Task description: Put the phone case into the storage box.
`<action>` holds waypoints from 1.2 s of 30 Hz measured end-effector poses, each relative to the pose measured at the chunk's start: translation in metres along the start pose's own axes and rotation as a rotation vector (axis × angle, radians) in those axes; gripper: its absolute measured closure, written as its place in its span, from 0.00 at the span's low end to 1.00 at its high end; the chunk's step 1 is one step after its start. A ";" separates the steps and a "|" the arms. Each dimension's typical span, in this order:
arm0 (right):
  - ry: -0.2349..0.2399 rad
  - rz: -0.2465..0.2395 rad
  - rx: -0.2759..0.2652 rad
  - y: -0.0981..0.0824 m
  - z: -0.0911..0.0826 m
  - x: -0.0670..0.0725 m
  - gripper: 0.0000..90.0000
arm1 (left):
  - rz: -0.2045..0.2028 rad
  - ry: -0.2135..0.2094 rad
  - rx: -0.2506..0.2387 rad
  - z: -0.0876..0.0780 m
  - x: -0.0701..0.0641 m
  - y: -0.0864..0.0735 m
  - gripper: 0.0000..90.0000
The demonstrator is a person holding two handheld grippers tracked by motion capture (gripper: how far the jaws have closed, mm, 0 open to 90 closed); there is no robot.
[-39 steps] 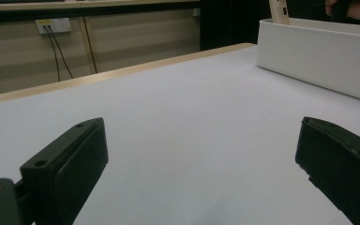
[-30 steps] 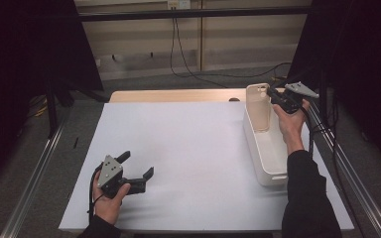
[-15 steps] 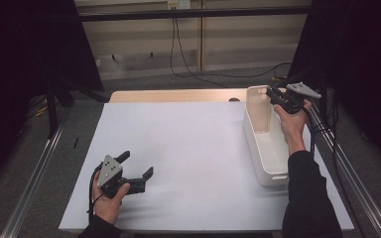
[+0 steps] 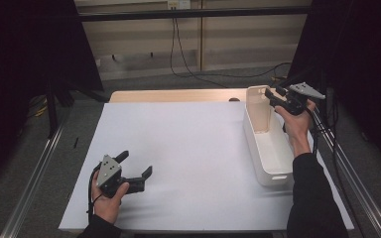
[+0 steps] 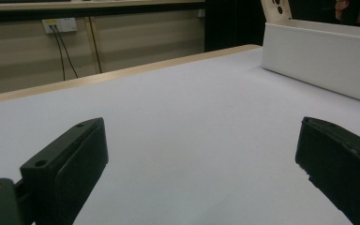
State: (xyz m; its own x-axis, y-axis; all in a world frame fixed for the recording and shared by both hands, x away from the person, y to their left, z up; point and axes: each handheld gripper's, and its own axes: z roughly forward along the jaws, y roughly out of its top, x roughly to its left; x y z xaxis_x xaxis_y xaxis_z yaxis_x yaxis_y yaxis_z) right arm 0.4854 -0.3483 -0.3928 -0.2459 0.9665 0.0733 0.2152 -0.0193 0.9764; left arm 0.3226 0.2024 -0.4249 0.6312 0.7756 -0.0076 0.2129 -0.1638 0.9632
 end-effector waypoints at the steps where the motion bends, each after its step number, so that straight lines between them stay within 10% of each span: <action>1: 0.000 -0.003 0.005 0.000 -0.001 -0.001 0.47 | -0.001 0.001 0.000 0.000 0.000 0.000 0.03; 14: 0.009 0.013 0.005 0.000 -0.010 -0.002 0.04 | 0.004 0.000 -0.011 -0.003 0.003 0.000 0.03; 36: -0.013 0.022 0.016 -0.003 -0.034 -0.004 0.00 | 0.010 0.002 -0.023 -0.010 0.007 0.000 0.03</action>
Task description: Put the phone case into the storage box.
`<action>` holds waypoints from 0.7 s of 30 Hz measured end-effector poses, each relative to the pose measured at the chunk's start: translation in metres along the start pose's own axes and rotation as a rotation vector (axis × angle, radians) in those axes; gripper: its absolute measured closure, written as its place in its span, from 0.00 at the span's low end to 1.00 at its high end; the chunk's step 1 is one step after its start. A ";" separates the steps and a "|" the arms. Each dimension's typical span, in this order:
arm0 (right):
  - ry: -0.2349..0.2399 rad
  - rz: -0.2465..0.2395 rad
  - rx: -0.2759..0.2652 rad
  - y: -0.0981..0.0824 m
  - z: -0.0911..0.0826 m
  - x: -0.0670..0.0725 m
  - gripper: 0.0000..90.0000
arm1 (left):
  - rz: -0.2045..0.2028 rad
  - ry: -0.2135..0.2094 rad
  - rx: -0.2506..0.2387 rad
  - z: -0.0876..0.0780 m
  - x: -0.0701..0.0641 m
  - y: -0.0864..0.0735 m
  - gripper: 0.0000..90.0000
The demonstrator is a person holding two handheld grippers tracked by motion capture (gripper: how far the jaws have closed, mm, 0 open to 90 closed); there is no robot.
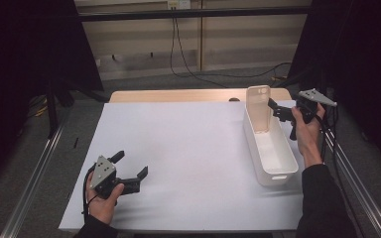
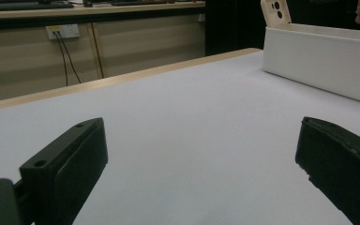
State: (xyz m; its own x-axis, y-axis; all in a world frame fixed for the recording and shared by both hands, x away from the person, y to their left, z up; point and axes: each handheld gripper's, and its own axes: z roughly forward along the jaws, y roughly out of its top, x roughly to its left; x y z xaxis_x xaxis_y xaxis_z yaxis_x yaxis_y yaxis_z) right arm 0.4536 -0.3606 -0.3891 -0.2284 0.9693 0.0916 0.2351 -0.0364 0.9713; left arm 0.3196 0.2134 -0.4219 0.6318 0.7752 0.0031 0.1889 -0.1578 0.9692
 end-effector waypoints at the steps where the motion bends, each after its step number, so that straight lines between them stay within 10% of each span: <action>1: 0.002 0.000 0.000 0.000 -0.001 -0.001 0.00 | -0.001 0.000 -0.001 0.000 0.000 0.000 0.03; 21: 0.038 -0.019 -0.007 -0.007 -0.027 0.001 0.00 | -0.003 0.007 -0.005 -0.001 0.000 0.000 0.03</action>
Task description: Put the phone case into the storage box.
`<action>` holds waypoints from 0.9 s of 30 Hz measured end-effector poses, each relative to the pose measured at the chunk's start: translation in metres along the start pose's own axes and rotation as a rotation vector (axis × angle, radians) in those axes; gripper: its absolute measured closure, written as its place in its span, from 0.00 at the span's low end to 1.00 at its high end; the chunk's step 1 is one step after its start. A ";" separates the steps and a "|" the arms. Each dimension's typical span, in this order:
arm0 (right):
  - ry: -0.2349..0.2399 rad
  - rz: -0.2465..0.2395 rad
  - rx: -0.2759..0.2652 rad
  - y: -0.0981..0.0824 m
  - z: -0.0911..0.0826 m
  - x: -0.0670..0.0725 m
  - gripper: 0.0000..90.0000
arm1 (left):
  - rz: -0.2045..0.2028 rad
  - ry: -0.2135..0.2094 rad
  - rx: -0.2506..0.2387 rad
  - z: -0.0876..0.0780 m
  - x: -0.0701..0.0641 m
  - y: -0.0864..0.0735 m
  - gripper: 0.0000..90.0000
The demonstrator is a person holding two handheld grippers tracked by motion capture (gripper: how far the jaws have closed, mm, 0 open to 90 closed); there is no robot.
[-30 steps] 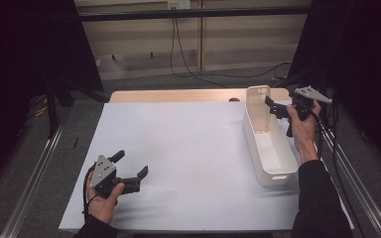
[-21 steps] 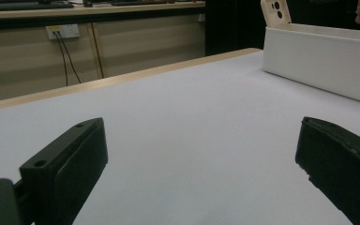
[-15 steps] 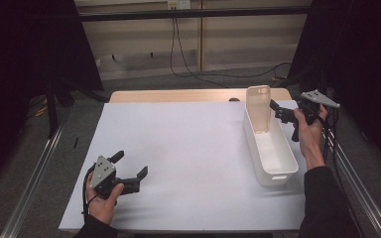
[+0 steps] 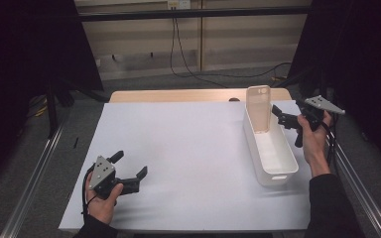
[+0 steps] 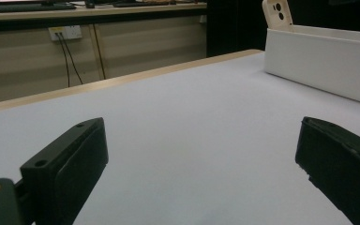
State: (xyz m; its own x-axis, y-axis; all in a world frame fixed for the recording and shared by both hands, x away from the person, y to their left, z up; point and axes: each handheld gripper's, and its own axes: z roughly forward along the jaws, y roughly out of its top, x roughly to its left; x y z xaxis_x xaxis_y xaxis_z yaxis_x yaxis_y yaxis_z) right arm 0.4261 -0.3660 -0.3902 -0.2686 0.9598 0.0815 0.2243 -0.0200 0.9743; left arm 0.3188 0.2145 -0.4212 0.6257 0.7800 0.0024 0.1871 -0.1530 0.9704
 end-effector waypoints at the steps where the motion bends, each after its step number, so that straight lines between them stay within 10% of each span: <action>1: 0.000 -0.001 0.000 0.000 -0.001 0.000 0.00 | 0.000 0.000 0.000 0.000 0.000 0.000 0.03; 27: -0.007 0.002 -0.040 -0.009 -0.046 0.008 0.00 | 0.002 0.007 -0.005 -0.004 0.001 0.000 0.03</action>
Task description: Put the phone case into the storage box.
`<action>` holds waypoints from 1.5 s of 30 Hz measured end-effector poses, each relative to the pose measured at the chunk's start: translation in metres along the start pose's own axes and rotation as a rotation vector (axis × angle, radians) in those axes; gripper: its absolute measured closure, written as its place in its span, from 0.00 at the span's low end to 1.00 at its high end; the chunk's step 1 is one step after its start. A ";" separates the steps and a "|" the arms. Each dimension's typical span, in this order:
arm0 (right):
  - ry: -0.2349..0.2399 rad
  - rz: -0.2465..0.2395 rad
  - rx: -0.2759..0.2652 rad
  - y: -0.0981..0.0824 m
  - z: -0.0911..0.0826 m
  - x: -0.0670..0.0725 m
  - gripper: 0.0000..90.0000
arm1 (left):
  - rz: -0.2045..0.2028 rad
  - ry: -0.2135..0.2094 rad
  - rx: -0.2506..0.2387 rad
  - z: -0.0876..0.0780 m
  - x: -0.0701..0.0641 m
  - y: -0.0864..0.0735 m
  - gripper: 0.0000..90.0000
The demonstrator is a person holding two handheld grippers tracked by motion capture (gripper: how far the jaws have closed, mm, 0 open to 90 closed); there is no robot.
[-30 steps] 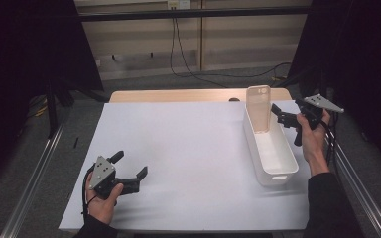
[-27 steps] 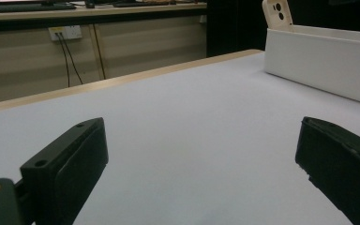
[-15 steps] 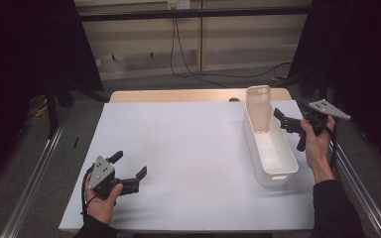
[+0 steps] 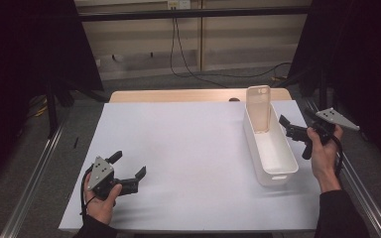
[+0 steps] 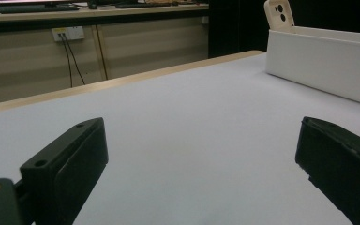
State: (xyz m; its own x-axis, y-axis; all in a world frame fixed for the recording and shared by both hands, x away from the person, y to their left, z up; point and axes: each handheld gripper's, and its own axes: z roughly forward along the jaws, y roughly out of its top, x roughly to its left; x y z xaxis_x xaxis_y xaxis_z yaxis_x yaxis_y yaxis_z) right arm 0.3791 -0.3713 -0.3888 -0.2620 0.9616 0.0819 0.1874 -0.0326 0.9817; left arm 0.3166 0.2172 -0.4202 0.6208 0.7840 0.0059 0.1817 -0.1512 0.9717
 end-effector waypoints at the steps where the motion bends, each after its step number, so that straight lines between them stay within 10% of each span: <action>1: -0.005 -0.002 0.002 -0.001 -0.002 0.001 0.00 | -0.002 -0.003 -0.002 0.000 0.000 0.000 0.03; 45: -0.048 -0.029 -0.048 -0.027 -0.089 0.042 0.00 | -0.014 0.044 -0.004 -0.019 0.004 -0.004 0.02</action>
State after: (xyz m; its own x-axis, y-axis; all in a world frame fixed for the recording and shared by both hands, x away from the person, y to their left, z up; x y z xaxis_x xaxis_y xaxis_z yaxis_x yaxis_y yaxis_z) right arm 0.2785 -0.3543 -0.3964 -0.2211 0.9742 0.0460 0.1345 -0.0163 0.9908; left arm 0.3042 0.2325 -0.4197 0.5843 0.8115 0.0023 0.1872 -0.1375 0.9727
